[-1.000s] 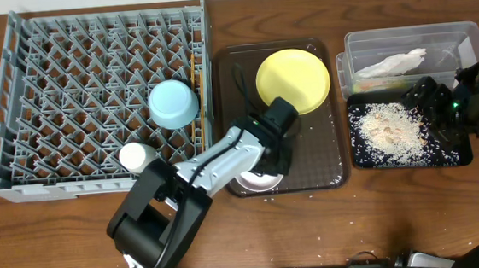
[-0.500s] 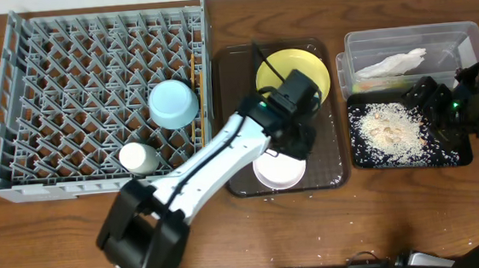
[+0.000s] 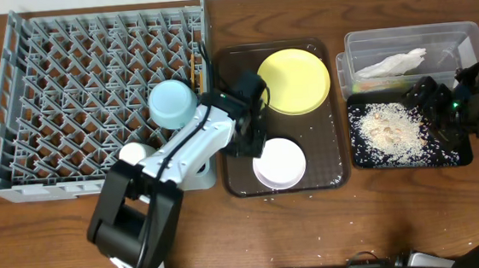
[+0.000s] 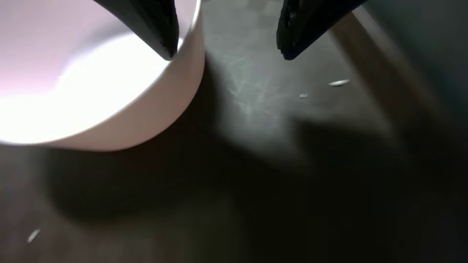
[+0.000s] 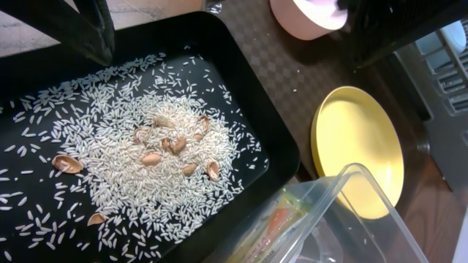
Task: Sort waste into correct bins and load items into the dishwasher
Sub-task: 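Lift the white bowl and pull it toward the dish rack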
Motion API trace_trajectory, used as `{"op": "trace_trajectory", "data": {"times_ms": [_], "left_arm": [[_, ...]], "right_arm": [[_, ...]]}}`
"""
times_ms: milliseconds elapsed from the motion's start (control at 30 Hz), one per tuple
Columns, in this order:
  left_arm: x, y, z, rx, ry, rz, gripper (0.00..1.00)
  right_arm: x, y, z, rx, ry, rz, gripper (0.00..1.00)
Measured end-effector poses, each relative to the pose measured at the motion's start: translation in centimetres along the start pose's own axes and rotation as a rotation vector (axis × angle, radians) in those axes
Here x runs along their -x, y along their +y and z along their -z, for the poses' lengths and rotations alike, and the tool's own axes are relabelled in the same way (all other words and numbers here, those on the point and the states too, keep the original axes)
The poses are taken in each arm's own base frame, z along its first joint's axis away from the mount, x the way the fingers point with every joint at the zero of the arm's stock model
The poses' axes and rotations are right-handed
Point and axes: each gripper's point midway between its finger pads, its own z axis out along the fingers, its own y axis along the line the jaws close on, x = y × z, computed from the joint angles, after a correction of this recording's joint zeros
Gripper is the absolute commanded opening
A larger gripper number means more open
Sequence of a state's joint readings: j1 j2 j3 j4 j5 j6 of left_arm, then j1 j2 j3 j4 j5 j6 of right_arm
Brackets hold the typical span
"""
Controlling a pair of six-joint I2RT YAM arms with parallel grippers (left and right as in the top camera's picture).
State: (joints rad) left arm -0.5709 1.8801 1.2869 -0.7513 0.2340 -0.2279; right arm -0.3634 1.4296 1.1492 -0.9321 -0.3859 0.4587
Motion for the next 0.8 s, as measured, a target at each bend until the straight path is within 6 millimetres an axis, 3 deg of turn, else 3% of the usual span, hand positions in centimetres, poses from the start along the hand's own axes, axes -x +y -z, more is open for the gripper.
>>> {"op": "trace_trajectory", "data": {"times_ms": [67, 167, 333, 400, 667, 800], "left_arm": [[-0.7, -0.1, -1.0, -0.009, 0.03, -0.003, 0.42], [-1.1, -0.6, -2.3, -0.02, 0.058, -0.024, 0.29], [-0.6, -1.5, -3.9, -0.05, 0.057, -0.049, 0.19], [-0.3, -1.7, -4.1, -0.067, 0.059, -0.047, 0.08], [-0.9, -2.3, -3.9, -0.101, 0.104, -0.035, 0.07], [-1.0, -2.1, -2.0, -0.086, 0.107, -0.025, 0.07]], "right_arm": [[0.0, 0.0, 0.0, 0.0, 0.0, 0.0, 0.99], [0.0, 0.0, 0.0, 0.0, 0.0, 0.0, 0.99], [0.0, 0.0, 0.0, 0.0, 0.0, 0.0, 0.99], [0.0, 0.0, 0.0, 0.0, 0.0, 0.0, 0.99], [0.0, 0.0, 0.0, 0.0, 0.0, 0.0, 0.99], [0.0, 0.0, 0.0, 0.0, 0.0, 0.0, 0.99]]}}
